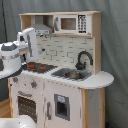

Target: Play with the kitchen

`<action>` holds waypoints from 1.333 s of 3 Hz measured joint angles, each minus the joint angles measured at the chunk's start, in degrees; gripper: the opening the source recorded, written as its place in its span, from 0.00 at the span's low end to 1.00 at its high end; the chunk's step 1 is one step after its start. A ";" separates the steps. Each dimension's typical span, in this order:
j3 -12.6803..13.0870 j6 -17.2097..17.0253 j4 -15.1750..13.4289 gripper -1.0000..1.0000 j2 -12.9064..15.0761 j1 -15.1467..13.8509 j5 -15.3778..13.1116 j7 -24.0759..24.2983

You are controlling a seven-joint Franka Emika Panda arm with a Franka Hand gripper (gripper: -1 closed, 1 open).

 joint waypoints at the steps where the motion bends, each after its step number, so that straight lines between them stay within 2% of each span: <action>1: 0.48 -4.30 -2.56 1.00 0.15 3.57 3.14 -0.03; 2: 1.55 -7.22 -3.00 1.00 1.45 5.31 8.38 -0.87; 4: 1.55 -9.69 -0.27 1.00 3.94 5.48 18.32 -8.08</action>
